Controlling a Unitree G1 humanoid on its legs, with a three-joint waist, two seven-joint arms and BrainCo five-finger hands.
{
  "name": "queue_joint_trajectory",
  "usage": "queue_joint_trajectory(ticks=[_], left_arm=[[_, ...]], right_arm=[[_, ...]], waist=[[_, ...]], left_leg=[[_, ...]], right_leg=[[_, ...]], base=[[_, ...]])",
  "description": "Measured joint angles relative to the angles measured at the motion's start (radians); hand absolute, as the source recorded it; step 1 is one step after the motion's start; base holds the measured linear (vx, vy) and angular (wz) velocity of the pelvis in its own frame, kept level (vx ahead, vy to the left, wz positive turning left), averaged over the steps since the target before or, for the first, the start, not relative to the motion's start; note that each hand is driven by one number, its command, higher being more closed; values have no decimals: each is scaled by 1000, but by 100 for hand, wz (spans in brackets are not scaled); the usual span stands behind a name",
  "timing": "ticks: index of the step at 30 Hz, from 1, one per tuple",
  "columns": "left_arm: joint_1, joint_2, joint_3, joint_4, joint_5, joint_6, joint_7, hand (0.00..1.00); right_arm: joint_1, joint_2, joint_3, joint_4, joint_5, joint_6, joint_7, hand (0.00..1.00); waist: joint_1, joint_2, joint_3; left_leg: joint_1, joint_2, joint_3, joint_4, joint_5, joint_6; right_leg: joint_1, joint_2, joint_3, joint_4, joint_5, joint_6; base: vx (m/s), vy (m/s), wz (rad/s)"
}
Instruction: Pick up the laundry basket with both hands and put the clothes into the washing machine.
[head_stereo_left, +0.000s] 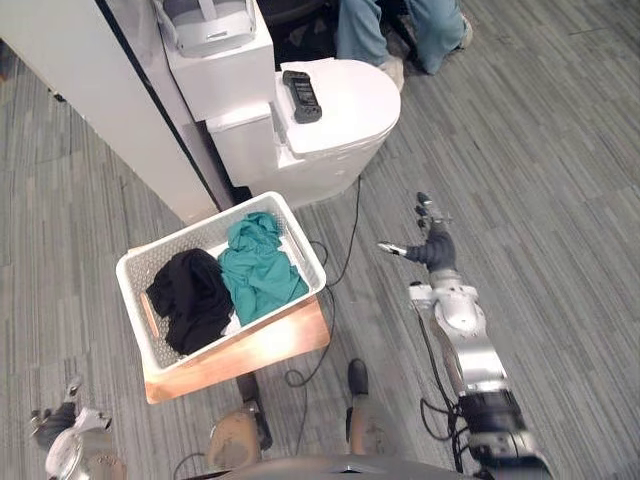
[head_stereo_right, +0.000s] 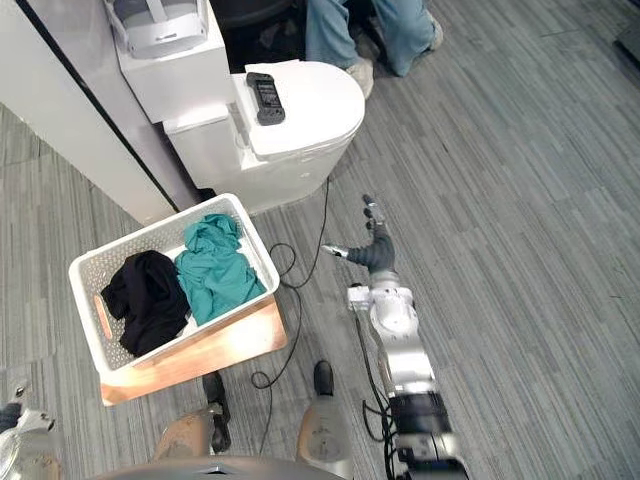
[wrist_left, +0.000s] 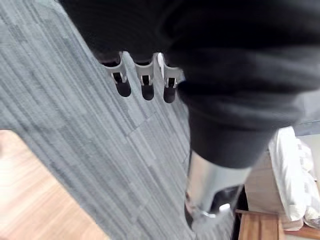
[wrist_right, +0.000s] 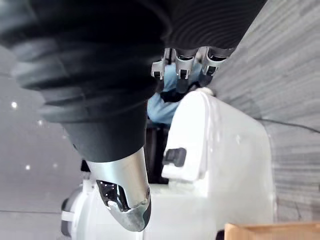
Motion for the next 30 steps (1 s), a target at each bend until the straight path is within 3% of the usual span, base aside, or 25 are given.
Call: queue_joint_trajectory(ticks=[8, 15, 19, 30], left_arm=[[-123, 93, -145, 39, 27, 19, -28, 0], [-257, 131, -251, 61, 63, 29, -42, 0], [-330, 143, -312, 66, 66, 34, -41, 0], [-383, 157, -390, 73, 107, 35, -37, 0]], right_arm=[[-290, -90, 82, 172, 16, 23, -6, 0], [-417, -87, 143, 236, 18, 29, -6, 0], [-441, -79, 158, 264, 17, 38, -7, 0], [-513, -34, 161, 384, -15, 51, -6, 0]], waist=[[10, 2, 20], [12, 7, 63], [22, 7, 78], [24, 36, 126]], left_leg=[[-33, 0, 9, -13, 34, 5], [-37, 3, 17, -89, 97, 2], [-54, 10, 15, -90, 103, -2], [-79, 13, 3, -91, 116, 1]], right_leg=[[-47, 6, 22, -1, 32, -4], [-89, 20, 29, -4, 53, -11], [-105, 28, 27, -5, 59, -16], [-125, 31, 20, -1, 63, -19]], base=[[-86, 1, -5], [-44, -7, -4], [8, -5, 1], [10, 0, 2]])
